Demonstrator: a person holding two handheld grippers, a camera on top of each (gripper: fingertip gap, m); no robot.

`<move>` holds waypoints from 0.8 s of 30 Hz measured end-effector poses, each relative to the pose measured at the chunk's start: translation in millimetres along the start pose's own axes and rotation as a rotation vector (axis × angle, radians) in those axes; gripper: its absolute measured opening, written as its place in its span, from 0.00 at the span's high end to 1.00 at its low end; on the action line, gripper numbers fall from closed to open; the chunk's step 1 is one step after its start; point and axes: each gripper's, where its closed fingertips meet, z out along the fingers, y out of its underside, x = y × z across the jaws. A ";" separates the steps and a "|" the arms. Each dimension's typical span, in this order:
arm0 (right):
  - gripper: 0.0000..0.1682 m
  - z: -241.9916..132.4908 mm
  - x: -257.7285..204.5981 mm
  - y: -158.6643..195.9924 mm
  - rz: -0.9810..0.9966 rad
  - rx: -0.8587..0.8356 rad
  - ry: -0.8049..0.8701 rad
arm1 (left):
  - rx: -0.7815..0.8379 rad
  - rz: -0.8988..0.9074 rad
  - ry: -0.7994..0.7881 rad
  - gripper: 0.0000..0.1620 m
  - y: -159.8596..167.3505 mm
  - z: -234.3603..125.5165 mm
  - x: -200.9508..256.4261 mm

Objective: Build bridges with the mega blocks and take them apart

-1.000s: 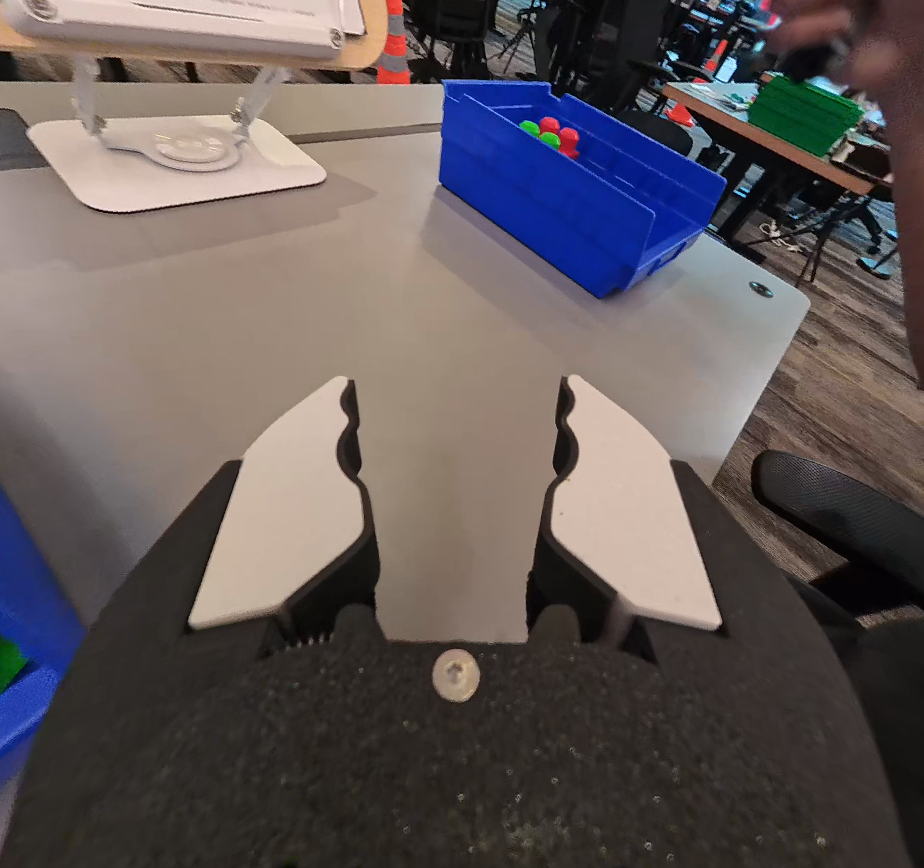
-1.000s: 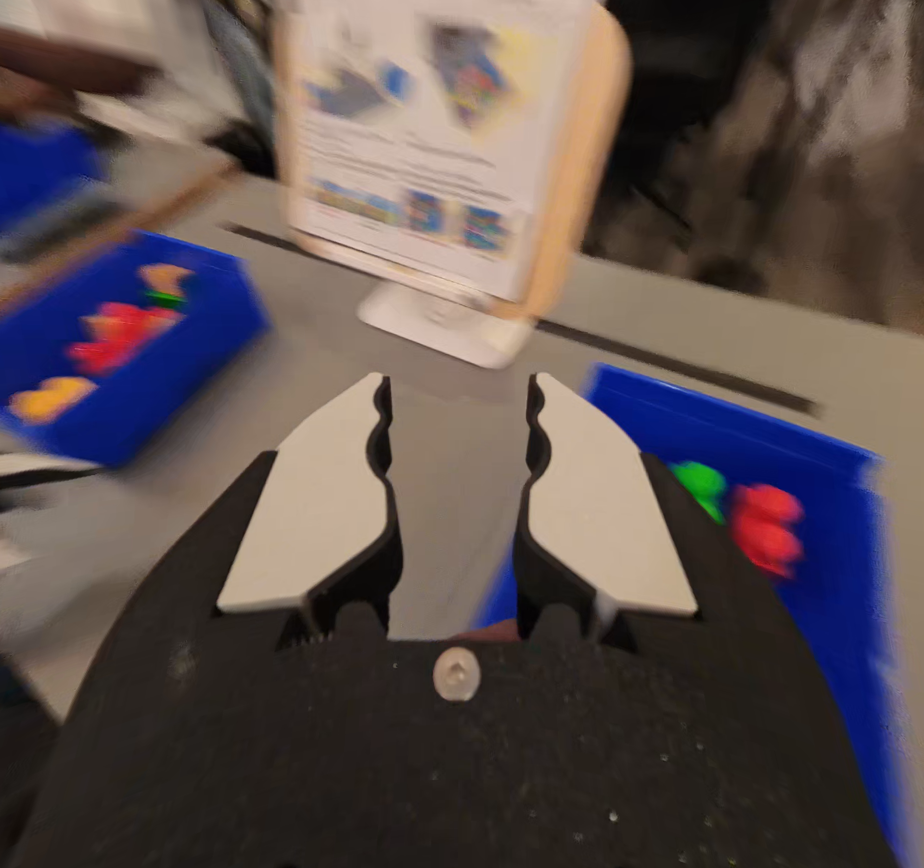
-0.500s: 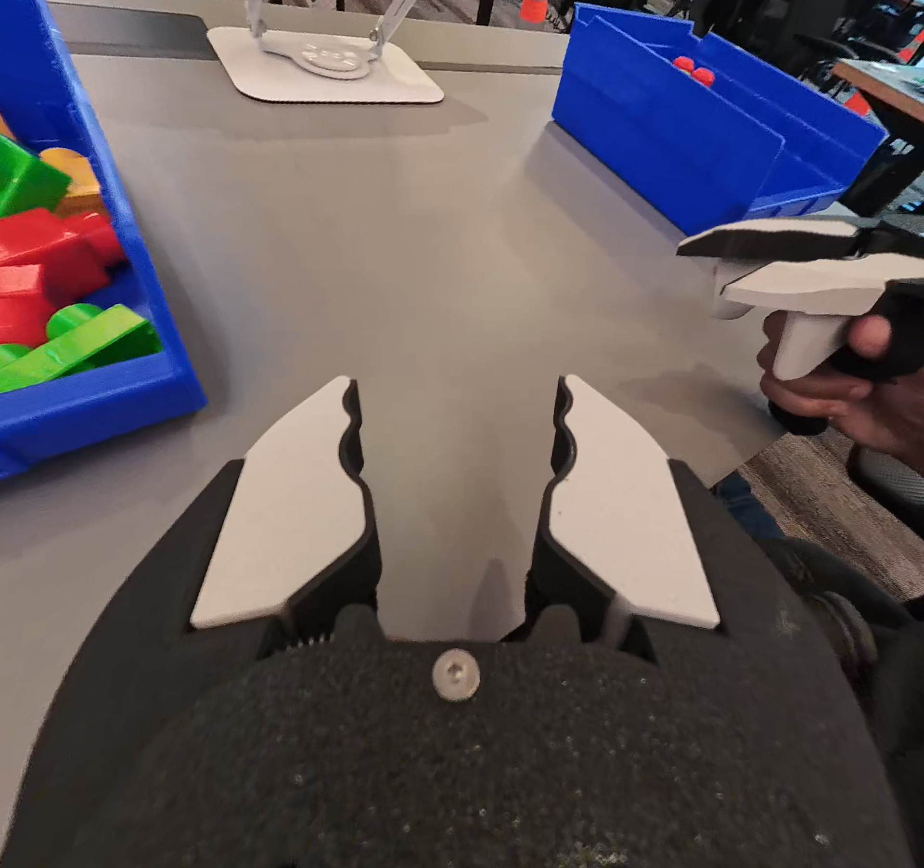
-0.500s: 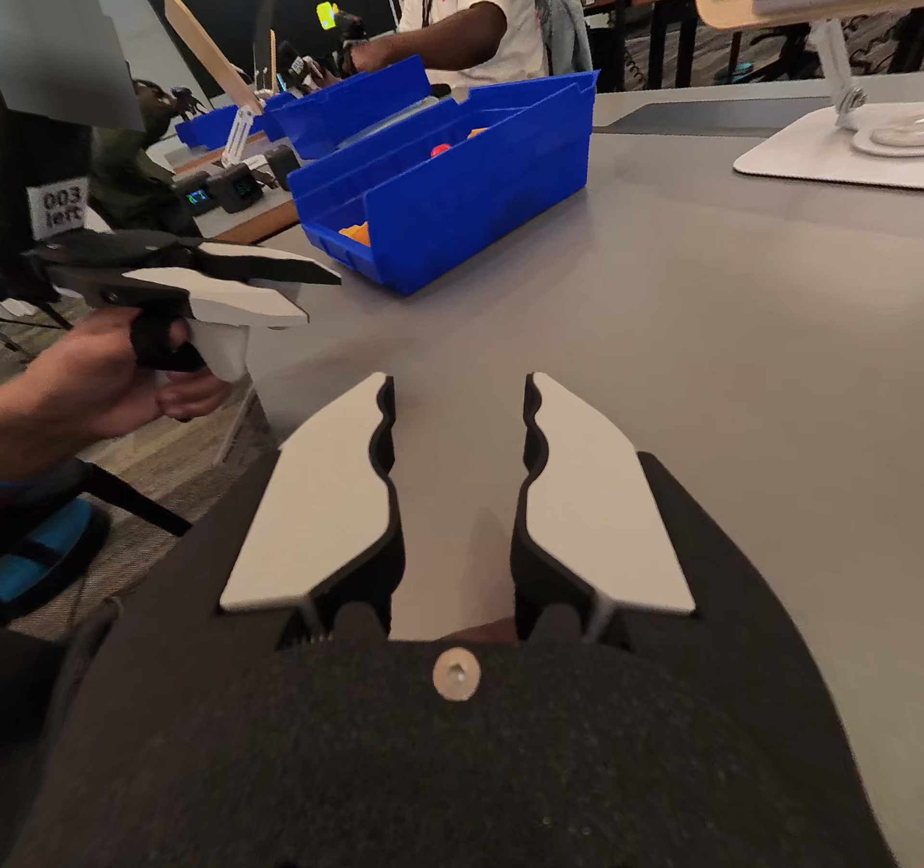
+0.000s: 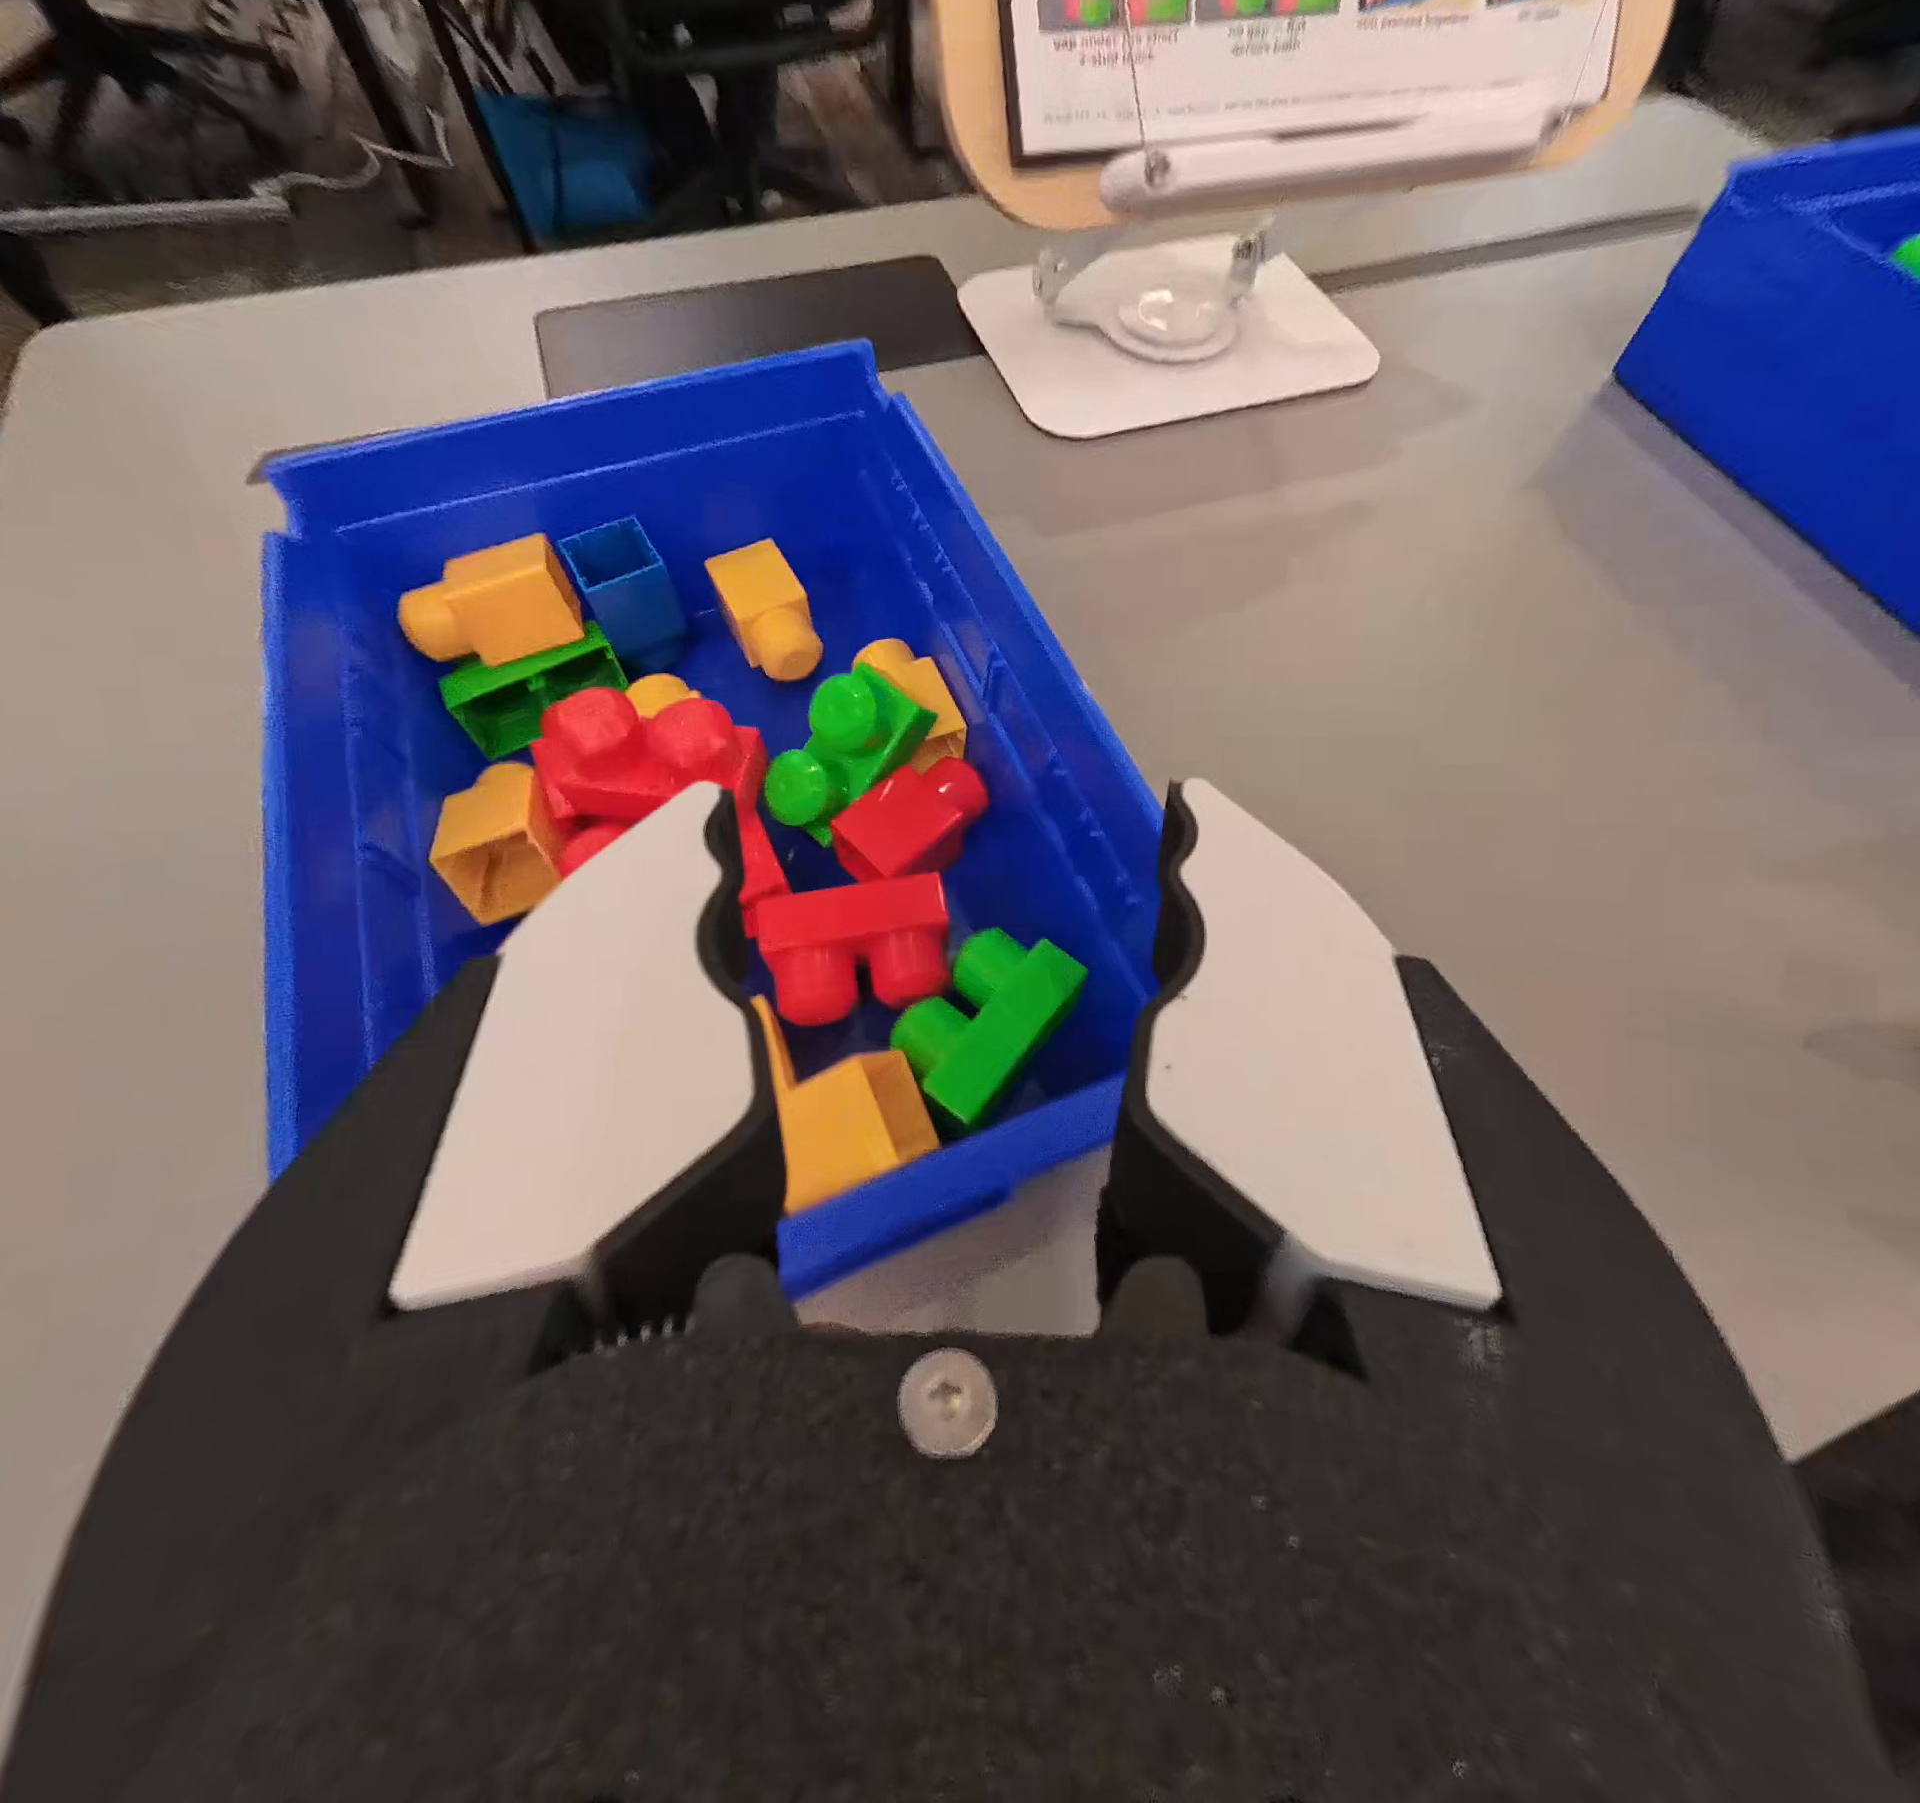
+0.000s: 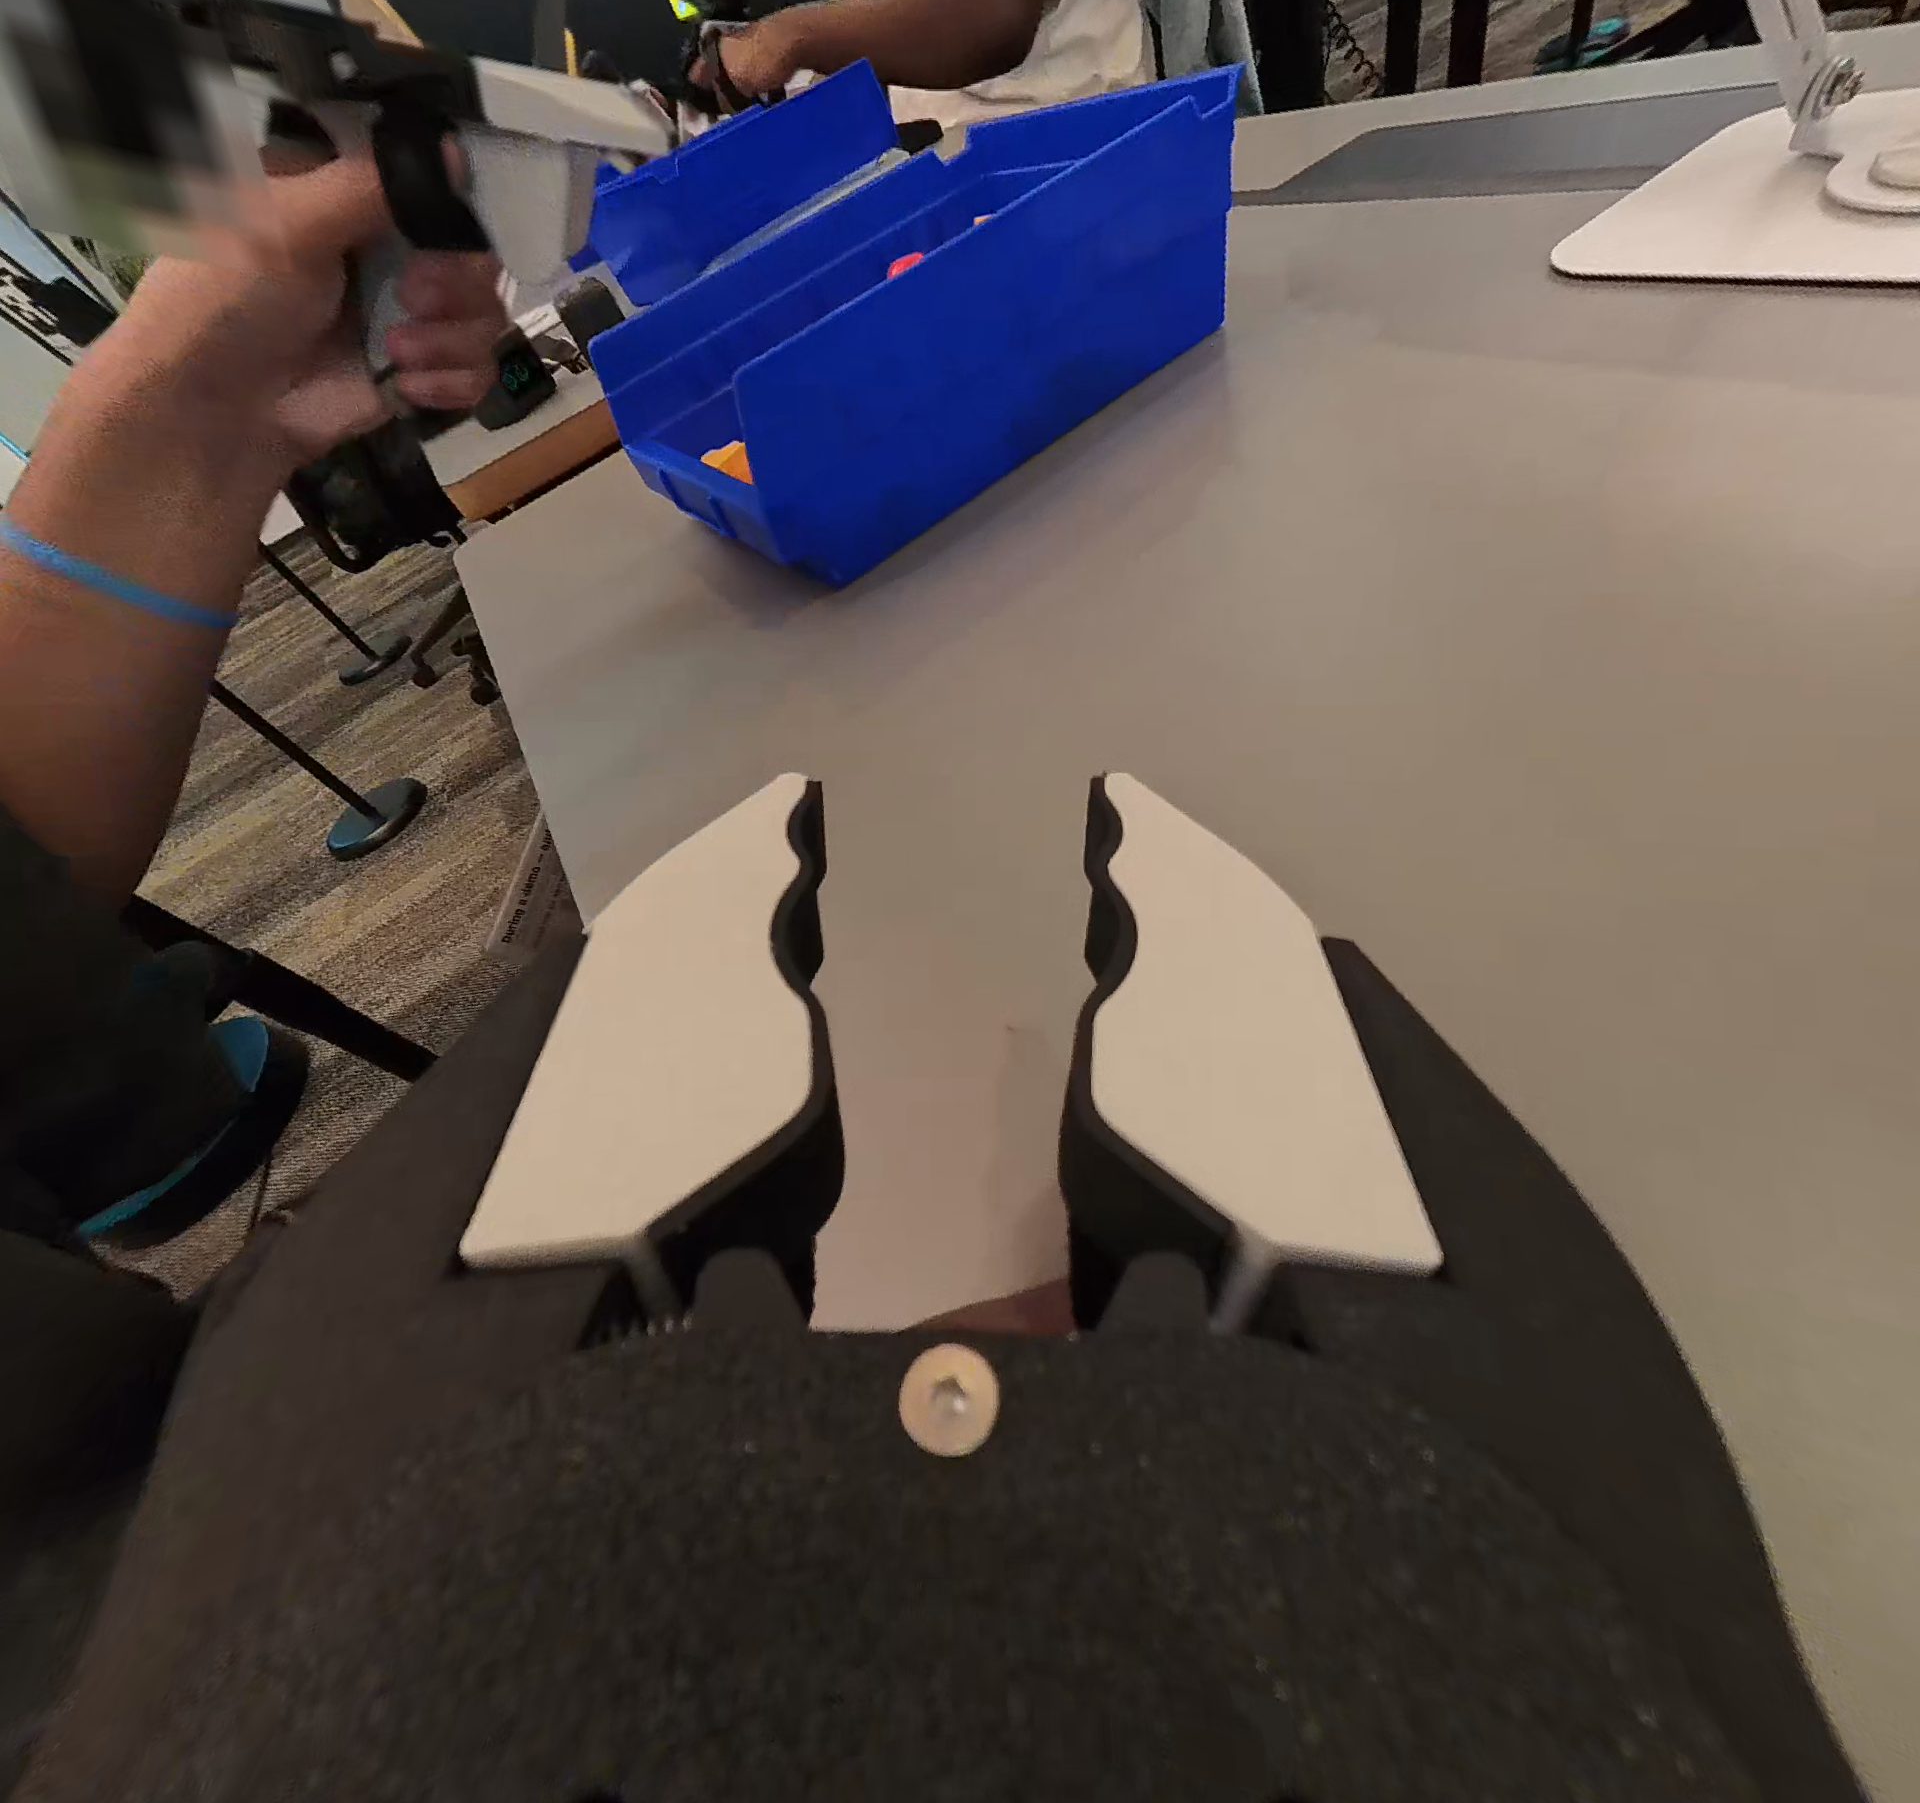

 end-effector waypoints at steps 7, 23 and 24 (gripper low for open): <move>0.72 -0.2 0.2 1.4 0.034 -0.004 -0.019 | -0.286 0.324 0.067 0.58 7.3 87.7 -26.6; 0.73 2.0 -2.5 8.0 0.009 -0.041 -0.010 | -0.621 0.602 0.091 0.80 21.2 132.7 -47.0; 0.73 1.2 -2.0 6.9 0.011 -0.036 -0.010 | -0.582 0.606 0.094 0.80 6.6 127.2 -42.6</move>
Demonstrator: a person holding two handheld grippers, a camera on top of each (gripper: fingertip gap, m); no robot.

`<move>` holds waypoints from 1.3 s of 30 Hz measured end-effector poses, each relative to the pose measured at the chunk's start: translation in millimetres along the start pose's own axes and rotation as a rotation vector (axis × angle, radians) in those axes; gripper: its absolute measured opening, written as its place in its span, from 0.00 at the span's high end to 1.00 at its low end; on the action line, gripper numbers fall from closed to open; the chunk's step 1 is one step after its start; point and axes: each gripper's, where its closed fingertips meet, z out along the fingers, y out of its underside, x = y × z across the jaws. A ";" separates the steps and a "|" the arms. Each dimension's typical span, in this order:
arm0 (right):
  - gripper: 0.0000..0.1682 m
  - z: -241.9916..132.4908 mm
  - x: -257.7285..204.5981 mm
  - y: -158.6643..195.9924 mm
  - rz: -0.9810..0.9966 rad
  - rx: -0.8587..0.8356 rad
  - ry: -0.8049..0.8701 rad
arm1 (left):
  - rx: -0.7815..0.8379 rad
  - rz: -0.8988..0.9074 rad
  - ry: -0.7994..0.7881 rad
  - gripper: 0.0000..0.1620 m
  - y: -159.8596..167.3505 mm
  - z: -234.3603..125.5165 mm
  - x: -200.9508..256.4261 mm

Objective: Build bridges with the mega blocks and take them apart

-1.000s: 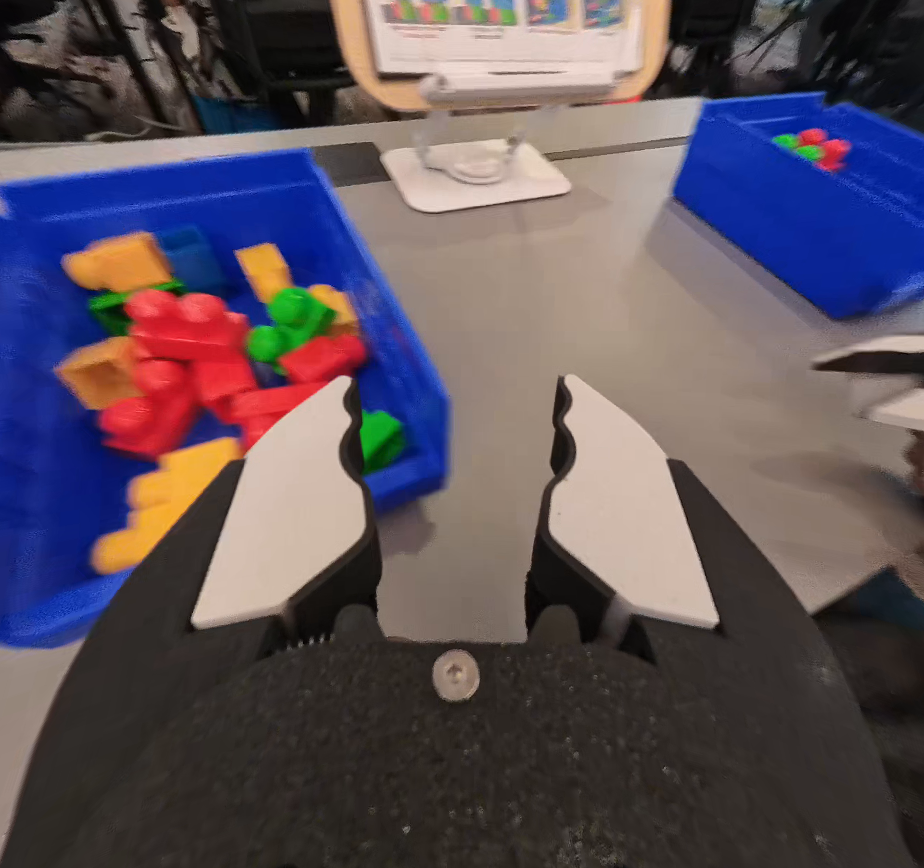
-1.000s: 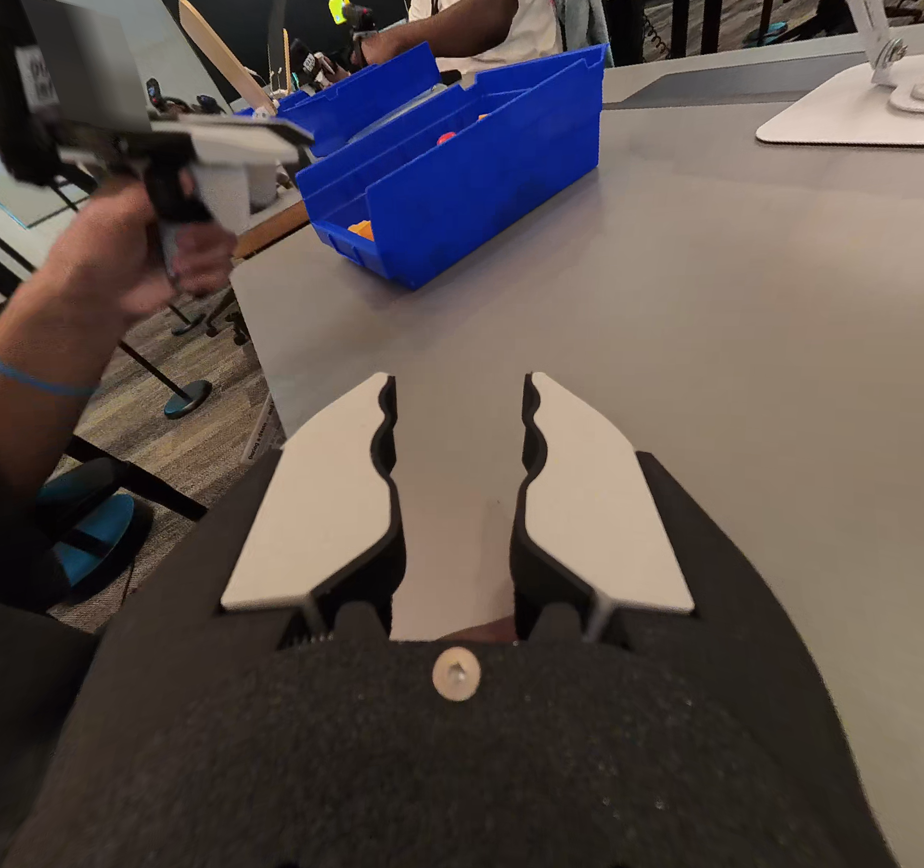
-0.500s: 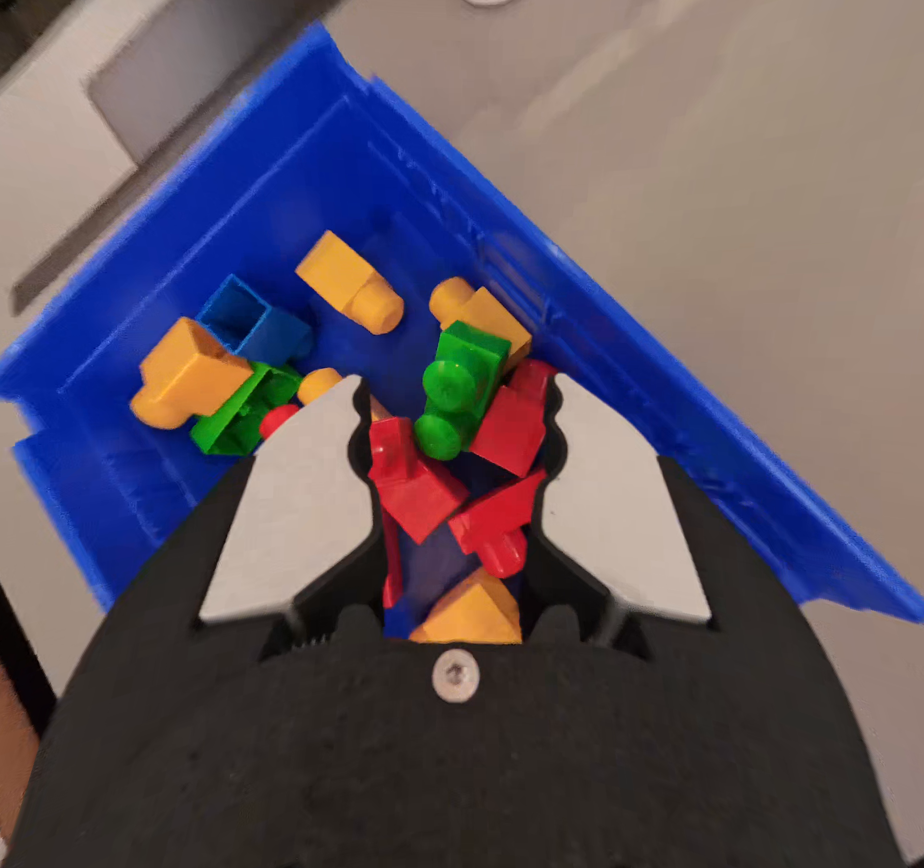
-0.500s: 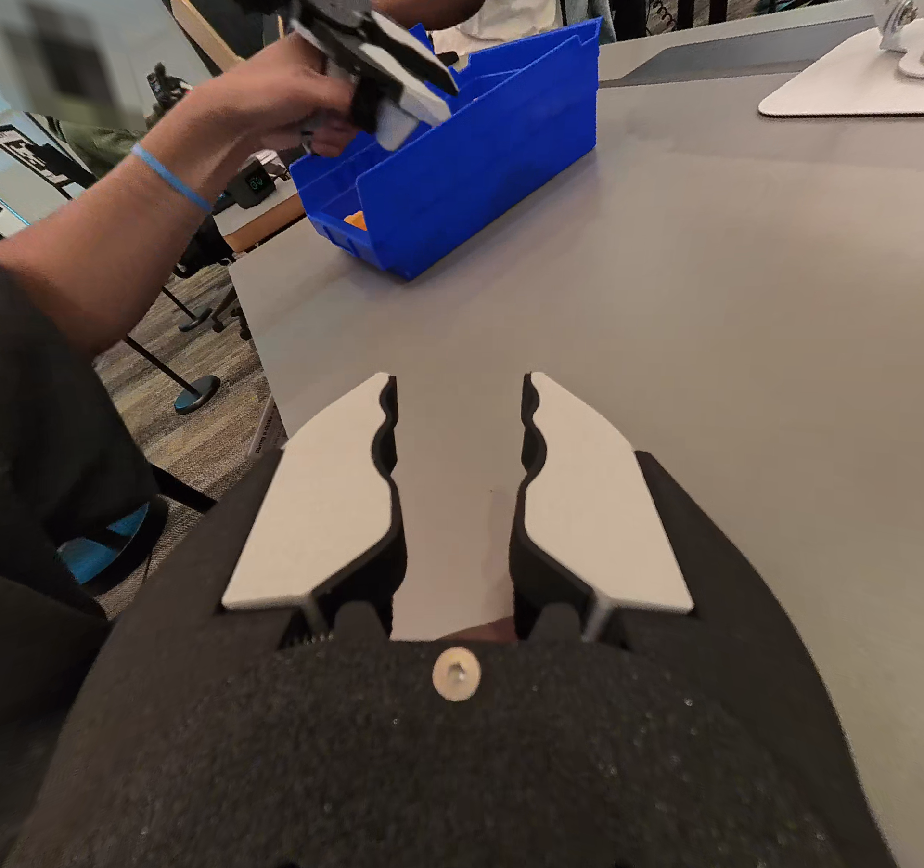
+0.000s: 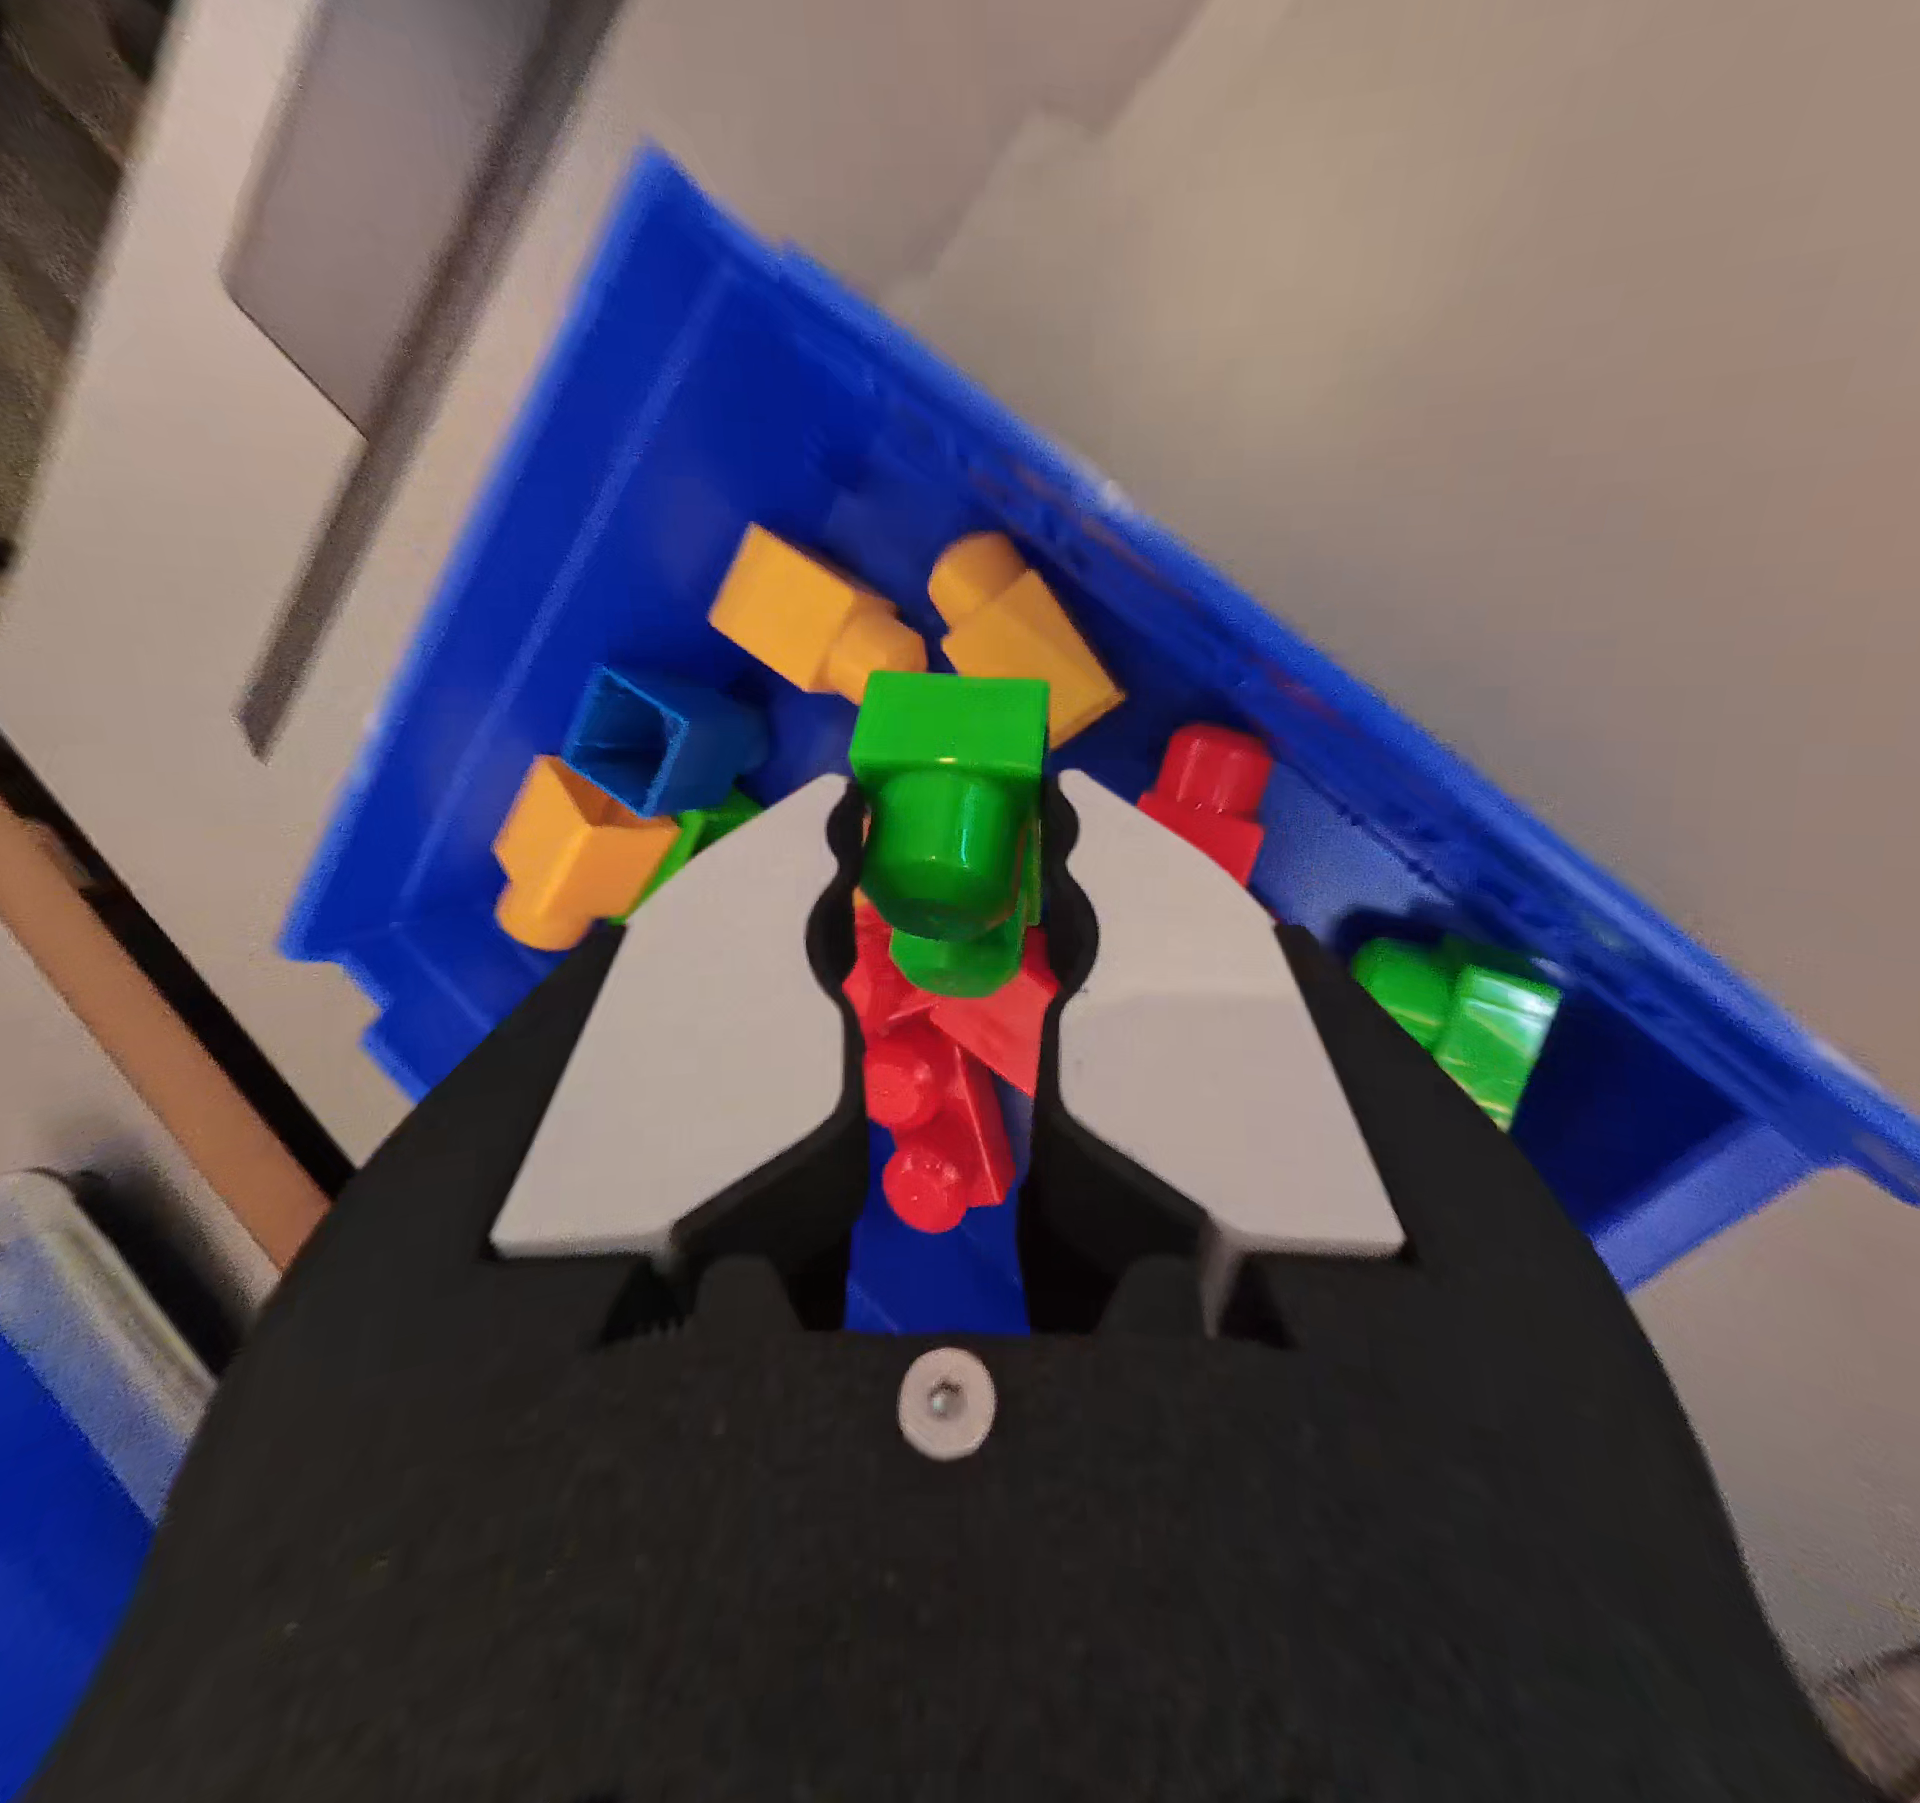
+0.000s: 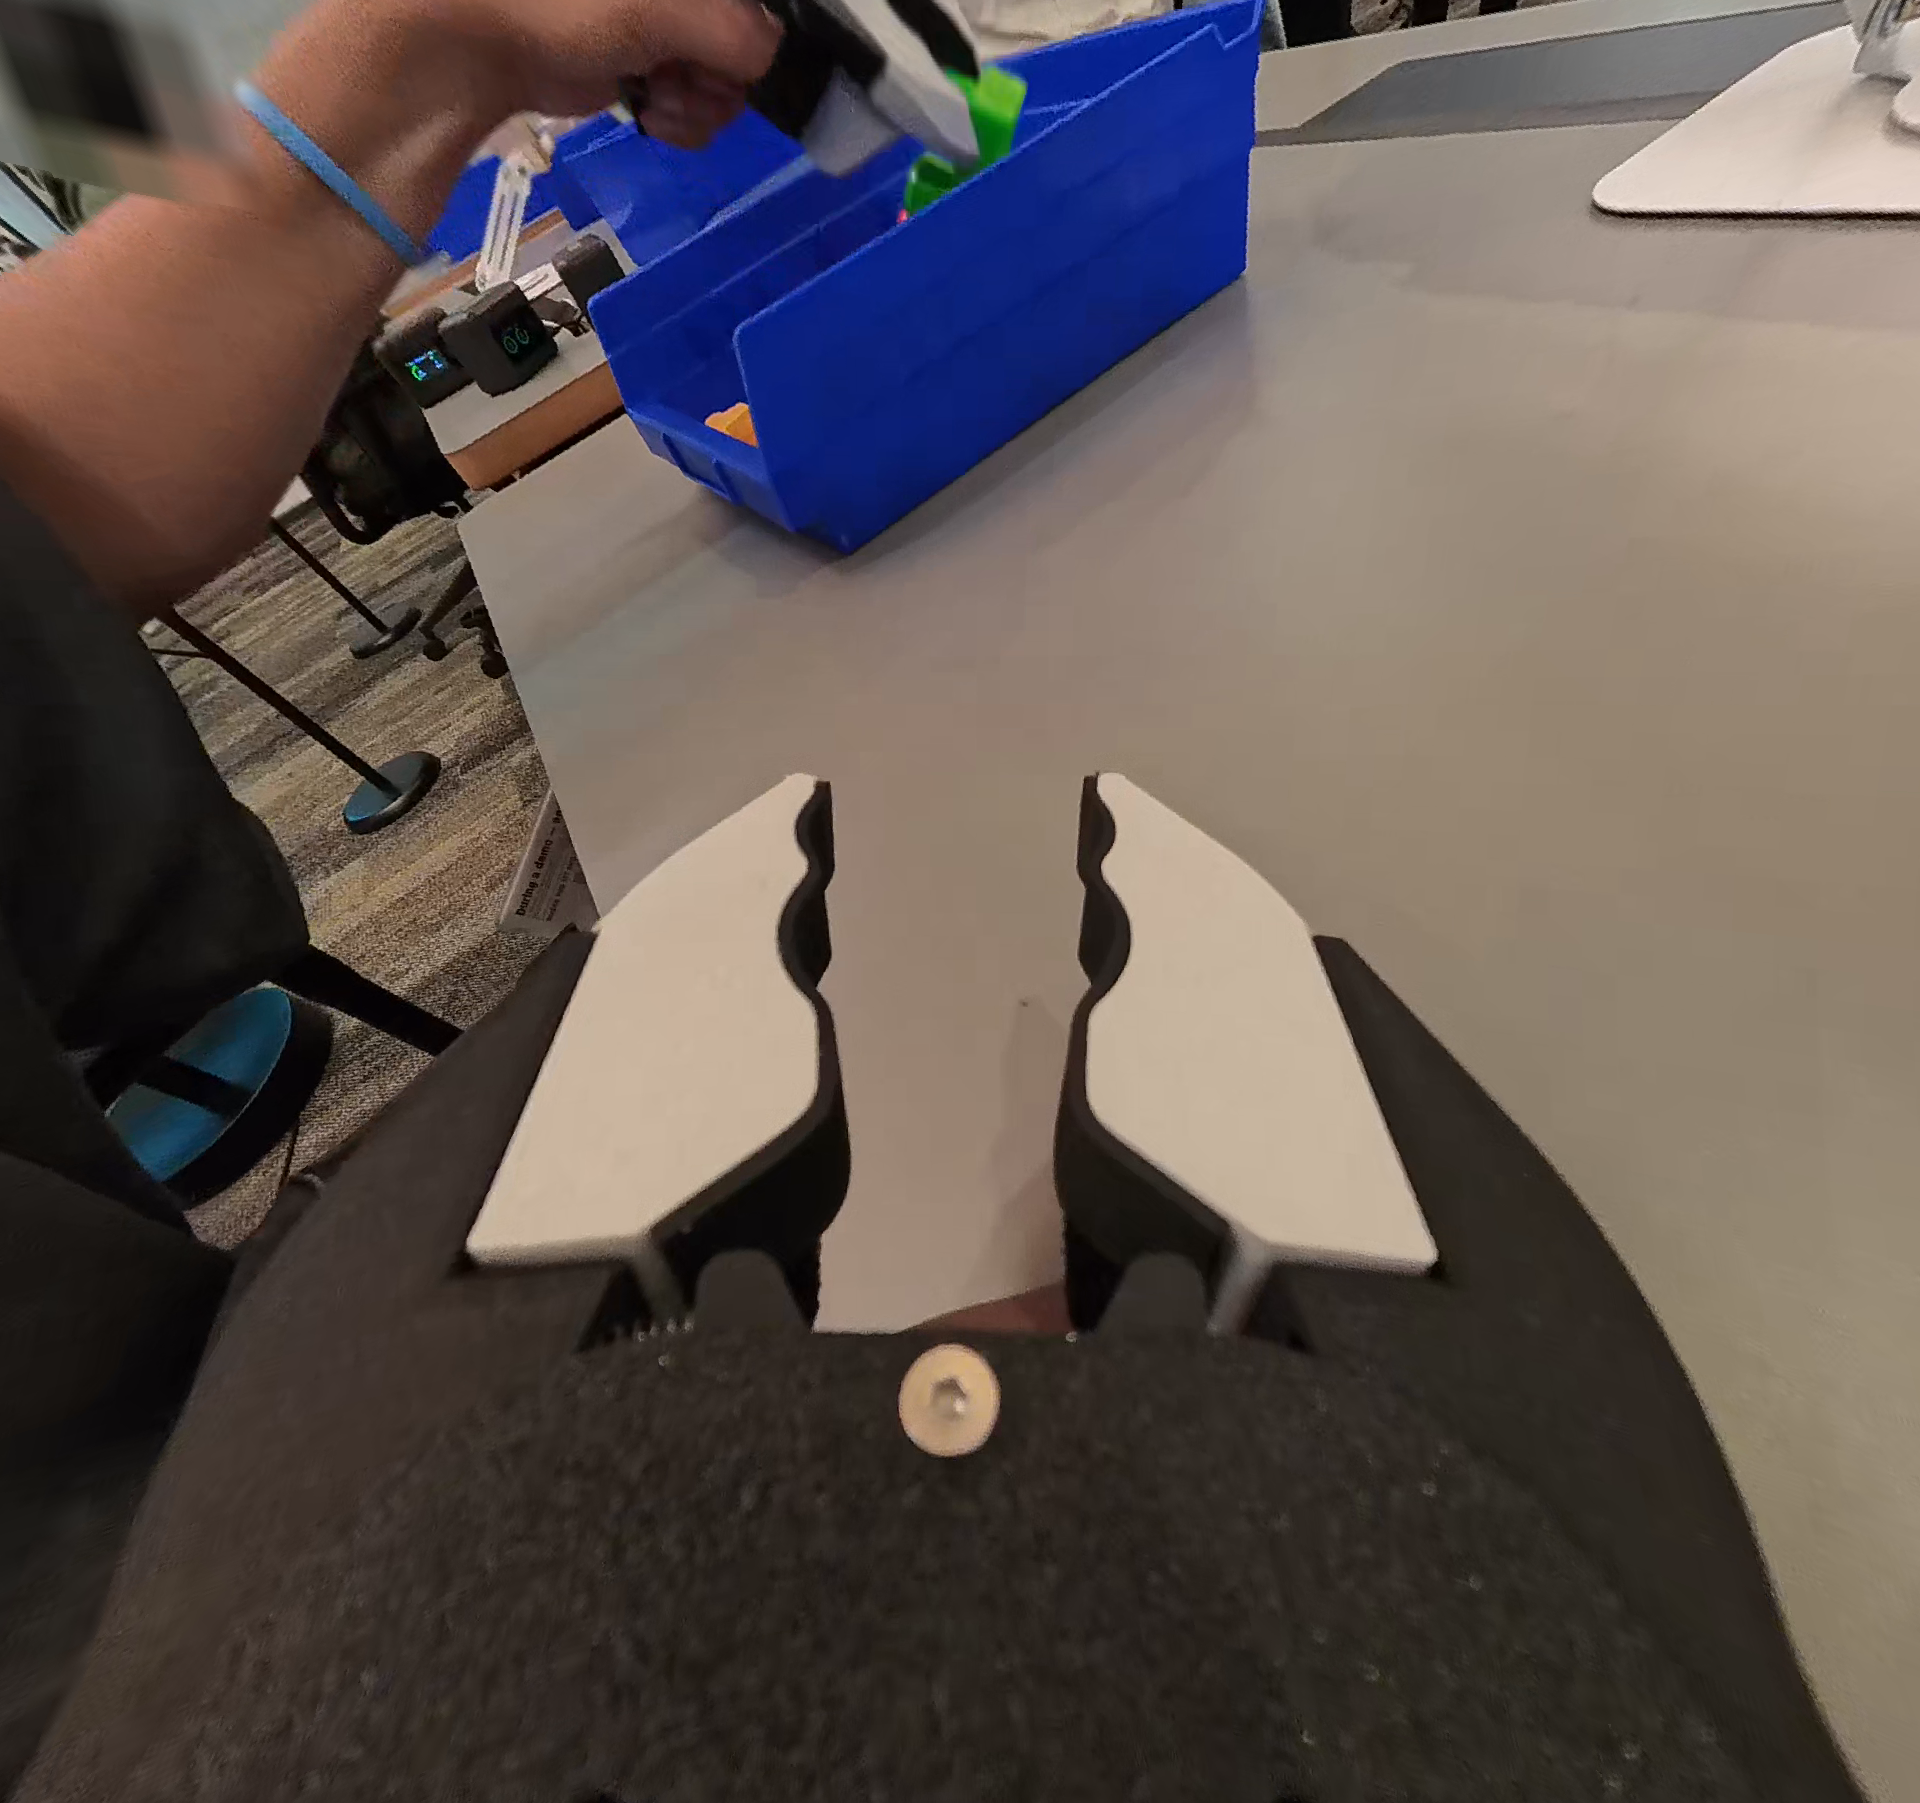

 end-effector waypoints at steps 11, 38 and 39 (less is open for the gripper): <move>0.74 -4.3 6.3 -7.4 0.040 0.022 -0.001 | -0.051 0.443 0.160 0.80 -139.7 -11.0 118.2; 0.74 -4.1 3.8 1.7 0.054 -0.023 -0.044 | 0.602 -0.415 0.008 0.65 -27.9 -110.9 83.9; 0.74 -2.5 3.5 1.9 0.060 -0.026 -0.050 | 0.584 -0.472 -0.004 0.65 -1.4 -114.9 78.6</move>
